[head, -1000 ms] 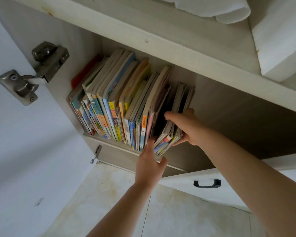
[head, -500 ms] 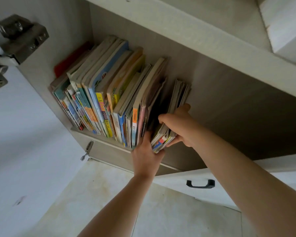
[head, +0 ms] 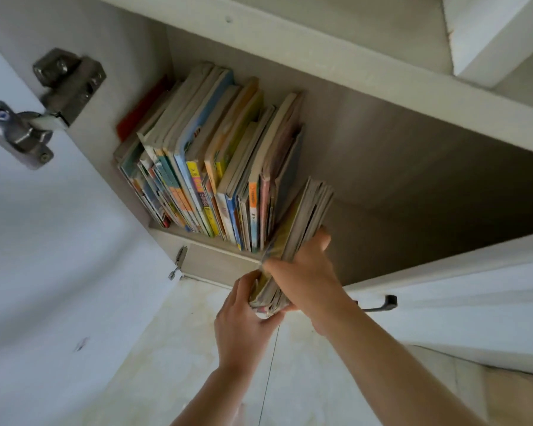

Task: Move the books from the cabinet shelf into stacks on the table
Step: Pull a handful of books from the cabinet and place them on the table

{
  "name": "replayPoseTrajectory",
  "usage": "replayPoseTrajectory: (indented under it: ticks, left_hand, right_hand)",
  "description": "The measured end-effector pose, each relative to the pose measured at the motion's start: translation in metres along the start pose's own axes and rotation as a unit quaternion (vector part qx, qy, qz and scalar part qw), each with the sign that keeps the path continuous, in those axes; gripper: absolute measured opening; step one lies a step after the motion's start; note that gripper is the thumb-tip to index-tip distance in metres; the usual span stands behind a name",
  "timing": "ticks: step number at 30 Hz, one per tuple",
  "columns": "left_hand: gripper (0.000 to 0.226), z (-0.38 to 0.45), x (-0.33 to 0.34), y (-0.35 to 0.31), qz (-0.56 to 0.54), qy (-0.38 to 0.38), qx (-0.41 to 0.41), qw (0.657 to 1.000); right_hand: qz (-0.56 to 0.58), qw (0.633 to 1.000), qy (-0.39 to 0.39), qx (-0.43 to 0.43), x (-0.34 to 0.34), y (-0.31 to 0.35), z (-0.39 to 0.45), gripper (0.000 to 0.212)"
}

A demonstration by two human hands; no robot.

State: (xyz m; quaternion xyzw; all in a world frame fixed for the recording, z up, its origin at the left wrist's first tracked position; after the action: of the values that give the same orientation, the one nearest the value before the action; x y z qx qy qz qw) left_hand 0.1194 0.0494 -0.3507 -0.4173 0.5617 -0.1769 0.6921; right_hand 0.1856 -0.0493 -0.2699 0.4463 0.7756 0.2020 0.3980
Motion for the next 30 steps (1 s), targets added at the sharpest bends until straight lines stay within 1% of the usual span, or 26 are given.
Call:
replayPoseTrajectory:
  ticks: [3, 5, 8, 10, 11, 12, 13, 14, 16, 17, 18, 19, 20, 21, 22, 23, 25, 27, 28, 30]
  left_hand:
    - [0.073, 0.0, 0.007, 0.002, -0.04, -0.016, -0.038, 0.998]
    - [0.068, -0.002, 0.01, 0.005, -0.066, -0.021, -0.069, 0.995]
    - [0.061, -0.002, 0.015, 0.023, -0.063, -0.018, -0.122, 0.99]
    - [0.057, 0.001, 0.013, 0.034, -0.057, -0.017, -0.137, 0.989]
    - [0.052, 0.002, 0.01, 0.038, -0.052, -0.02, -0.135, 0.989]
    - [0.048, 0.002, 0.008, 0.041, -0.046, -0.017, -0.133, 0.99]
    - [0.046, 0.001, 0.008, 0.048, -0.052, -0.01, -0.14, 0.989]
    - [0.048, 0.0, 0.01, 0.057, -0.072, 0.007, -0.158, 0.985]
    - [0.039, -0.006, 0.015, 0.083, -0.141, 0.025, -0.211, 0.967]
    - [0.046, -0.009, 0.018, 0.098, -0.179, 0.036, -0.232, 0.955]
    - [0.062, -0.012, 0.02, 0.111, -0.212, 0.051, -0.253, 0.943]
    - [0.075, -0.014, 0.022, 0.122, -0.244, 0.073, -0.258, 0.932]
    - [0.079, -0.015, 0.019, 0.122, -0.248, 0.099, -0.261, 0.928]
    - [0.076, -0.016, 0.019, 0.125, -0.244, 0.117, -0.272, 0.923]
    - [0.073, -0.018, 0.02, 0.133, -0.247, 0.125, -0.285, 0.918]
    - [0.067, -0.018, 0.021, 0.14, -0.261, 0.122, -0.28, 0.915]
    - [0.058, -0.021, 0.018, 0.15, -0.262, 0.116, -0.294, 0.912]
    - [0.059, -0.017, 0.015, 0.15, -0.242, 0.115, -0.285, 0.92]
    - [0.06, -0.01, 0.009, 0.142, -0.242, 0.108, -0.257, 0.93]
    - [0.061, 0.006, -0.005, 0.12, -0.223, 0.103, -0.174, 0.954]
  right_hand:
    - [0.022, 1.0, 0.006, -0.011, 0.001, -0.001, -0.005, 0.059]
    - [0.041, 0.998, 0.03, -0.024, 0.005, -0.001, -0.012, 0.056]
    - [0.066, 0.996, 0.059, -0.021, 0.001, -0.012, -0.008, 0.039]
    - [0.09, 0.993, 0.072, -0.023, -0.01, -0.02, 0.005, 0.03]
    - [0.082, 0.993, 0.073, -0.042, -0.017, -0.021, 0.014, 0.023]
    - [0.059, 0.994, 0.071, -0.063, -0.023, -0.023, 0.026, 0.022]
    - [0.037, 0.993, 0.072, -0.08, -0.027, -0.025, 0.039, 0.035]
    - [0.021, 0.993, 0.078, -0.091, -0.029, -0.025, 0.051, 0.053]
    - [-0.02, 0.99, 0.062, -0.127, -0.035, -0.021, 0.074, 0.087]
    - [-0.061, 0.985, 0.047, -0.154, -0.038, -0.017, 0.085, 0.099]
    - [-0.116, 0.978, 0.038, -0.166, -0.039, -0.015, 0.093, 0.108]
    - [-0.172, 0.968, 0.045, -0.176, -0.037, -0.014, 0.1, 0.111]
    - [-0.235, 0.952, 0.056, -0.187, -0.033, -0.013, 0.103, 0.107]
    - [-0.287, 0.933, 0.063, -0.207, -0.028, -0.012, 0.105, 0.1]
    - [-0.32, 0.917, 0.069, -0.229, -0.023, -0.011, 0.105, 0.091]
    - [-0.324, 0.908, 0.074, -0.254, -0.02, -0.012, 0.108, 0.084]
    - [-0.288, 0.915, 0.095, -0.265, -0.014, -0.016, 0.104, 0.075]
    - [-0.263, 0.922, 0.113, -0.262, -0.012, -0.021, 0.103, 0.072]
    - [-0.266, 0.922, 0.11, -0.26, -0.012, -0.02, 0.101, 0.072]
    - [-0.28, 0.923, 0.105, -0.243, -0.014, -0.02, 0.099, 0.07]
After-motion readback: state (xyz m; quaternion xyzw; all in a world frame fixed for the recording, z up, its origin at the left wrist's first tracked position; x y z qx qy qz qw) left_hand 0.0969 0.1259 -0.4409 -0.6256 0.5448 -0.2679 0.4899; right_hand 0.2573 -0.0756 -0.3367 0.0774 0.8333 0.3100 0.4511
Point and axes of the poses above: each hand's wrist, its own z-axis towards the middle knuckle, its own x-axis out of the palm, y = z × x, the point moved 8 cm from there along z, towards the middle knuckle, and after that the axes turned 4 degrees about z, right-handed, at the moved point
